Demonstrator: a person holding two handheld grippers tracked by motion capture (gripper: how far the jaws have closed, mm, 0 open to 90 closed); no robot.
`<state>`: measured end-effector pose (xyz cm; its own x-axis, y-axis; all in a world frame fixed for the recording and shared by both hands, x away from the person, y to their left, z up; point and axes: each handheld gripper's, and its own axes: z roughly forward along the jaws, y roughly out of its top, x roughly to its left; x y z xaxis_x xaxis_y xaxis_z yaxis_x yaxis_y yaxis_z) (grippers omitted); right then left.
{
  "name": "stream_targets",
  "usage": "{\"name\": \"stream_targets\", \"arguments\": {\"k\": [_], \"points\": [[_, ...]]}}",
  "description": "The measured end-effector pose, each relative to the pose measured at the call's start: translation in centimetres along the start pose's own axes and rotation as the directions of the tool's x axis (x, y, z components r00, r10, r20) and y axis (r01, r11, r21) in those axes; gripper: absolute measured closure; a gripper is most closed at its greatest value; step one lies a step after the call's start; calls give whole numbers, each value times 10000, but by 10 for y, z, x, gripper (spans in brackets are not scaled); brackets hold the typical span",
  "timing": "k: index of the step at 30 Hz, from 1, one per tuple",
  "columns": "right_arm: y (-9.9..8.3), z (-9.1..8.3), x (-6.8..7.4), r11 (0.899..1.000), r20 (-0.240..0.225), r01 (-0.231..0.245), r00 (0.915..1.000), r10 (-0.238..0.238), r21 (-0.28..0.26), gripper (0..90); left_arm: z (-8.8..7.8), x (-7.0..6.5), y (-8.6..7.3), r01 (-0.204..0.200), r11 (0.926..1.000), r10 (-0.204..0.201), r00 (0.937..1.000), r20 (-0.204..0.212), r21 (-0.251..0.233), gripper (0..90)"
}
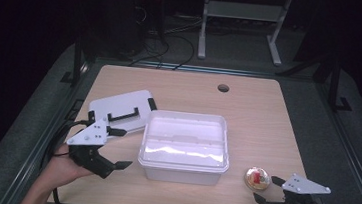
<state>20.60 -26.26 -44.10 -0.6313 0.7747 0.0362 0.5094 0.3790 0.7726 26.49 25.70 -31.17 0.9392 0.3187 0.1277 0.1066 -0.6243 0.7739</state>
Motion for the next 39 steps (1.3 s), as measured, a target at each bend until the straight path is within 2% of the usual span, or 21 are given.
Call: {"name": "stream_targets", "arguments": {"k": [1,2,3,6,9,11,12,16,19,25,26,27,28,30,33,35,36,37,39], "points": [[0,0,1,10000,-17,22,10000,-22,13,158,0,0,0,0,10000,0,10000,0,0,186],[0,0,2,10000,-39,67,10000,-67,19,158,5,5,8,-73,9999,67,9989,456,125,237],[0,0,2,10000,-44,61,10000,-61,28,158,9,8,13,-59,9997,42,9973,727,240,254],[0,0,3,9999,-56,122,9999,-122,14,158,20,16,27,-142,9983,73,9930,1183,570,277],[0,0,2,9999,-63,137,9999,-137,10,160,28,20,36,-256,9966,151,9912,1313,788,283],[-1,0,2,9999,-79,117,9999,-117,2,160,40,26,48,-514,9925,340,9876,1530,1112,294],[-1,0,2,9999,-89,110,9999,-110,-8,160,40,26,48,-514,9925,340,9876,1530,1112,296],[-1,0,2,9998,-174,172,9997,-171,29,160,57,36,64,-604,9880,361,9852,1677,1423,304],[-1,1,3,9997,-196,237,9995,-235,96,161,66,39,69,-552,9890,305,9840,1755,1374,310],[0,0,2,9997,-200,260,9995,-259,20,161,83,45,75,-649,9827,315,9816,1885,1735,308],[0,-1,2,9997,-199,257,9995,-257,12,161,91,46,78,-572,9800,201,9813,1914,1906,309],[0,-1,2,9997,-199,257,9995,-257,12,161,91,46,78,-572,9800,201,9813,1914,1906,308],[0,-1,2,9996,-172,267,9995,-267,1,161,98,48,81,-626,9764,209,9799,1983,2066,311],[0,-1,2,9996,-179,267,9995,-267,0,161,101,49,83,-663,9749,225,9791,2020,2126,322],[-1,-1,2,9996,-197,271,9994,-272,-19,161,115,49,90,-982,9619,439,9766,2104,2552,348],[-1,-1,2,9996,-214,281,9994,-282,-14,161,119,49,92,-1046,9589,484,9762,2112,2637,375],[0,-1,1,9996,-229,290,9993,-291,-25,161,126,47,95,-1089,9530,491,9763,2105,2829,388],[0,-1,1,9996,-229,290,9993,-291,-25,161,126,47,95,-1089,9530,491,9763,2105,2829,403],[0,-1,1,9996,-226,297,9993,-298,-30,161,133,46,99,-1398,9356,703,9736,2171,3242,426]]}}
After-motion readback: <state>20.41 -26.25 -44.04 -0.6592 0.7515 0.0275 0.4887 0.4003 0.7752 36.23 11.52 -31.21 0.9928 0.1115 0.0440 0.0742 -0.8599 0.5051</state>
